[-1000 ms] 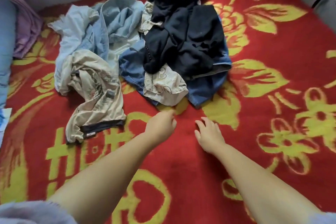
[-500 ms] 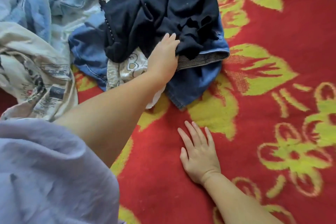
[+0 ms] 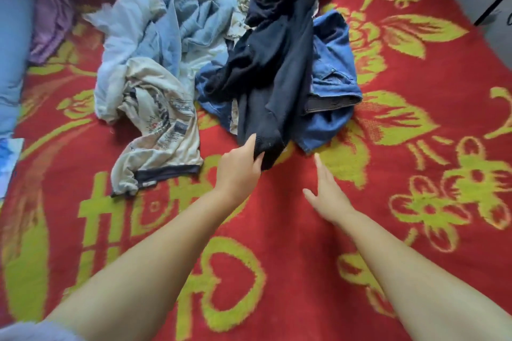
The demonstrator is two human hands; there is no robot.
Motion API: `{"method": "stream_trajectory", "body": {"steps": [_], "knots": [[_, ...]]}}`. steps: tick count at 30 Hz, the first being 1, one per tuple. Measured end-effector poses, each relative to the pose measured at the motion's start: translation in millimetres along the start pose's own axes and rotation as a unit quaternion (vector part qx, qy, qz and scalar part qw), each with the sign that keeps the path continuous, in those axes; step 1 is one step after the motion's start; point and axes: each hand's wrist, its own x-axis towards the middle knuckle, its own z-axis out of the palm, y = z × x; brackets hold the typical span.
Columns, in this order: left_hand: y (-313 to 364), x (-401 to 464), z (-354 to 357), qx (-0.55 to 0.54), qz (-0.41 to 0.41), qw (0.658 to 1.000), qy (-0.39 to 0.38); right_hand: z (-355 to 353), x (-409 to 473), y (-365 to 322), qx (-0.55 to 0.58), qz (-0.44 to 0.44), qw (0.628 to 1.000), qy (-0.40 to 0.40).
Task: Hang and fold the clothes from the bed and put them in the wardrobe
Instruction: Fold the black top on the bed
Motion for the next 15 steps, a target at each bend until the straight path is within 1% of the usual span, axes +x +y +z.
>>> {"method": "stream_trajectory", "body": {"steps": [2,4,5,7,9,10,12,13,15], "knots": [[20.0,-23.7,-33.1,0.006,0.016,1.0,-0.002,-32.8,-14.8,-42.2,0.024,-0.054,0.996,0.063],[39.6,-45.5,-71.8,-0.013,0.048,0.999,-0.004,-68.4,-24.6,-92.2,-0.001,-0.127,0.986,0.108],[48.9,-55.3,-94.0,-0.021,0.066,0.998,-0.014,-86.6,-30.2,-118.8,-0.029,-0.163,0.981,0.101],[62.9,-72.5,-140.4,-0.056,0.096,0.994,-0.023,-117.1,-46.0,-168.7,-0.107,-0.222,0.968,0.038],[70.6,-86.7,-191.0,-0.143,0.098,0.985,0.008,-142.1,-71.0,-210.6,-0.185,-0.227,0.955,-0.033],[69.9,-90.6,-215.8,-0.192,0.08,0.978,0.031,-154.9,-83.0,-227.6,-0.19,-0.221,0.955,-0.05],[59.3,-92.8,-261.8,-0.256,0.039,0.963,0.07,-184.2,-105.3,-257.0,-0.122,-0.224,0.966,-0.048],[51.8,-92.3,-282.1,-0.254,0.025,0.963,0.083,-200.0,-115.8,-269.9,-0.091,-0.231,0.968,-0.034],[39.8,-92.2,-316.2,-0.225,0.027,0.97,0.089,-231.6,-136.7,-296.6,-0.065,-0.264,0.962,-0.015]]}}
